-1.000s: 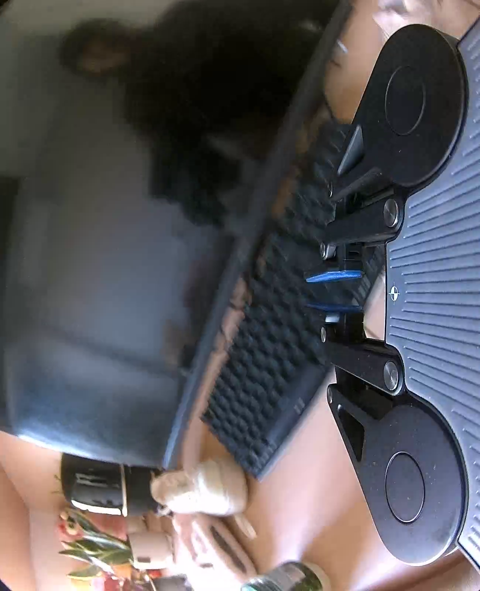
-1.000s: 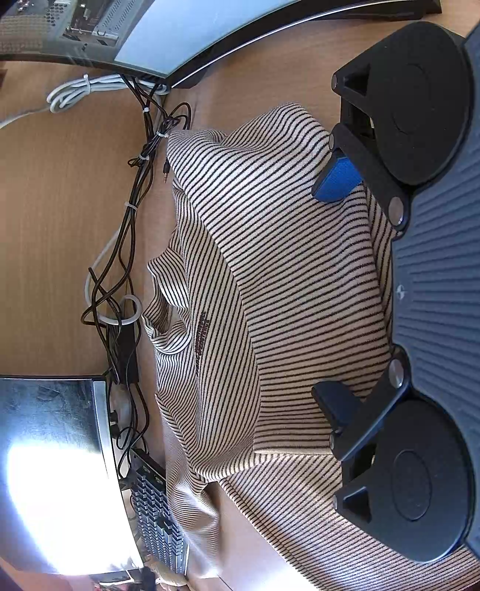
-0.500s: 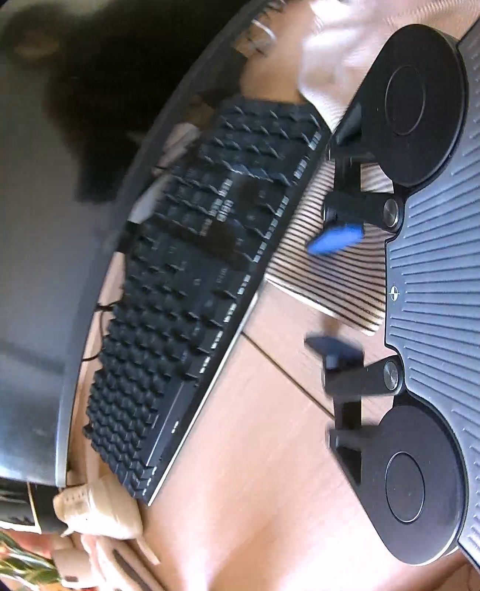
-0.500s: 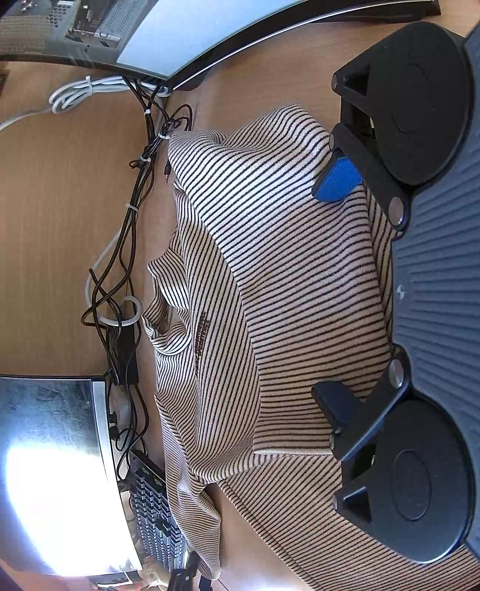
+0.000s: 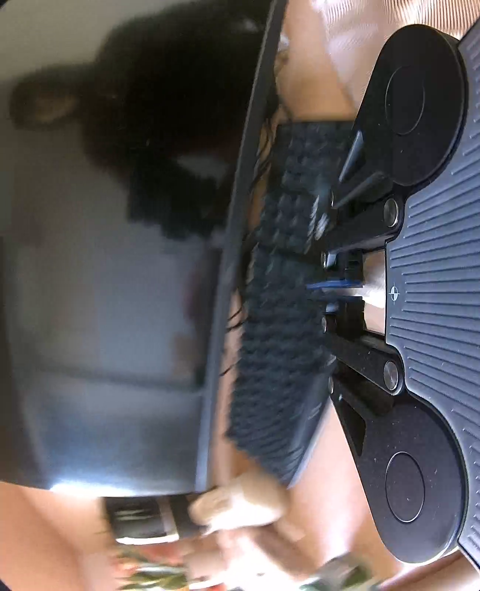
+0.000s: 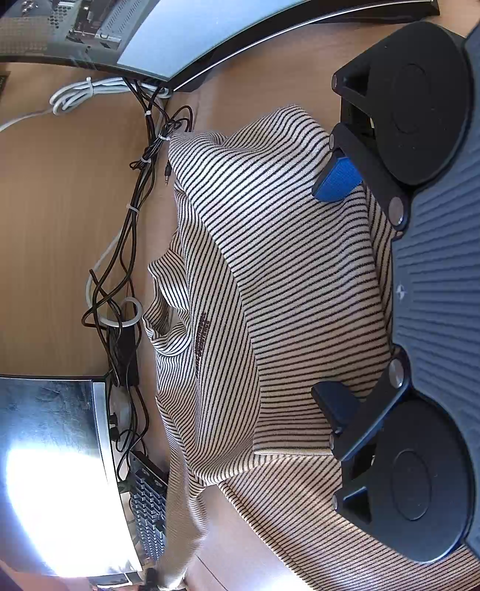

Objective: Fold clothes

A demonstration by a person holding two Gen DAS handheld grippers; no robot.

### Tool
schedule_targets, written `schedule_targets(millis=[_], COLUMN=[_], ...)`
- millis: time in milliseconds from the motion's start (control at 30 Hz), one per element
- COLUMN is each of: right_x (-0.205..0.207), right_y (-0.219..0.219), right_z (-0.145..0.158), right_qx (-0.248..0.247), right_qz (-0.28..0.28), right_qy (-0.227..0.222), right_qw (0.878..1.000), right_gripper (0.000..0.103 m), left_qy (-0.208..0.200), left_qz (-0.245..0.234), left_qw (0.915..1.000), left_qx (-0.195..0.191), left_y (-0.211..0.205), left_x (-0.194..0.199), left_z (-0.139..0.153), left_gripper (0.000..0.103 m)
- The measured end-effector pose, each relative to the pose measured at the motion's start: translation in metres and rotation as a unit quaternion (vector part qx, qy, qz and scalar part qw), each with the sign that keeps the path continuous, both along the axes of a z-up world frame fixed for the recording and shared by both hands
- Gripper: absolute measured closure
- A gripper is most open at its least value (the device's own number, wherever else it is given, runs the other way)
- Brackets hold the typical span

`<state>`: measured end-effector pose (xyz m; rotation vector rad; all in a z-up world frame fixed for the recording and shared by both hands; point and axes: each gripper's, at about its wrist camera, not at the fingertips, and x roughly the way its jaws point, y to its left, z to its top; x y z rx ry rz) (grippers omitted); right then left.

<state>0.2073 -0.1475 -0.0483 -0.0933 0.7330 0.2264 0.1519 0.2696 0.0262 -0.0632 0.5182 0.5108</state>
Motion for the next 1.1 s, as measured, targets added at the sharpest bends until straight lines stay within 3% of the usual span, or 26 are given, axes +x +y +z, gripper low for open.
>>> schedule_targets(millis=[67, 167, 233, 367, 433, 467, 500, 533, 633, 733, 767, 800, 833, 900, 1033, 1100], right_x=[0.000, -0.001, -0.001, -0.003, -0.008, -0.015, -0.021, -0.026, -0.033, -0.031, -0.031, -0.030, -0.029, -0.028, -0.023, -0.010], right_y=[0.001, 0.003, 0.005, 0.008, 0.011, 0.013, 0.015, 0.019, 0.034, 0.046, 0.051, 0.056, 0.061, 0.068, 0.053, 0.035], right_z=[0.000, 0.000, 0.000, 0.006, 0.014, 0.021, 0.029, 0.035, 0.042, 0.034, 0.030, 0.025, 0.021, 0.015, 0.026, 0.029], right_qx=[-0.002, -0.008, -0.012, -0.023, -0.030, -0.022, -0.015, -0.014, -0.013, -0.006, -0.011, -0.017, -0.024, -0.050, -0.086, -0.108], right_qz=[-0.001, -0.004, -0.005, -0.006, -0.005, 0.004, 0.013, 0.025, 0.056, 0.072, 0.077, 0.081, 0.085, 0.080, 0.041, 0.002], right_qy=[0.000, -0.001, -0.001, -0.005, -0.013, -0.027, -0.039, -0.045, -0.037, -0.006, 0.000, 0.006, 0.012, 0.014, -0.012, -0.016], right_qw=[1.000, 1.000, 1.000, 1.000, 0.999, 0.999, 0.999, 0.999, 0.998, 0.997, 0.997, 0.997, 0.996, 0.995, 0.995, 0.994], right_gripper=[0.000, 0.000, 0.000, 0.000, 0.001, 0.001, 0.006, 0.013, 0.032, 0.037, 0.038, 0.046, 0.062, 0.078, 0.089, 0.089], left_qy=[0.013, 0.002, -0.011, -0.028, -0.016, -0.008, 0.000, 0.007, 0.026, 0.044, 0.042, 0.038, 0.037, 0.041, 0.045, 0.049], left_qz=[0.021, 0.028, -0.014, -0.116, -0.174, -0.203, -0.231, -0.256, -0.316, -0.340, -0.341, -0.340, -0.333, -0.316, -0.305, -0.303], left_qw=[0.9997, 0.9983, 0.9967, 0.9842, 0.9715, 0.9649, 0.9579, 0.9520, 0.9386, 0.9316, 0.9312, 0.9315, 0.9330, 0.9367, 0.9390, 0.9393], left_qx=[0.001, -0.052, -0.079, -0.131, -0.160, -0.167, -0.171, -0.168, -0.137, -0.119, -0.121, -0.124, -0.130, -0.145, -0.152, -0.154], left_y=[0.012, 0.016, -0.006, -0.063, -0.100, -0.119, -0.139, -0.157, -0.199, -0.220, -0.220, -0.218, -0.216, -0.212, -0.209, -0.208], left_x=[0.007, 0.007, 0.009, 0.015, 0.020, 0.022, 0.024, 0.025, 0.025, 0.025, 0.026, 0.026, 0.027, 0.029, 0.024, 0.021], left_z=[-0.004, 0.000, 0.001, 0.000, -0.011, -0.019, -0.027, -0.035, -0.060, -0.077, -0.078, -0.078, -0.079, -0.082, -0.082, -0.082], left_gripper=[0.101, 0.101, 0.095, 0.054, 0.042, 0.030, 0.015, 0.012, 0.008, 0.008, 0.007, 0.004, 0.003, 0.003, 0.002, 0.001])
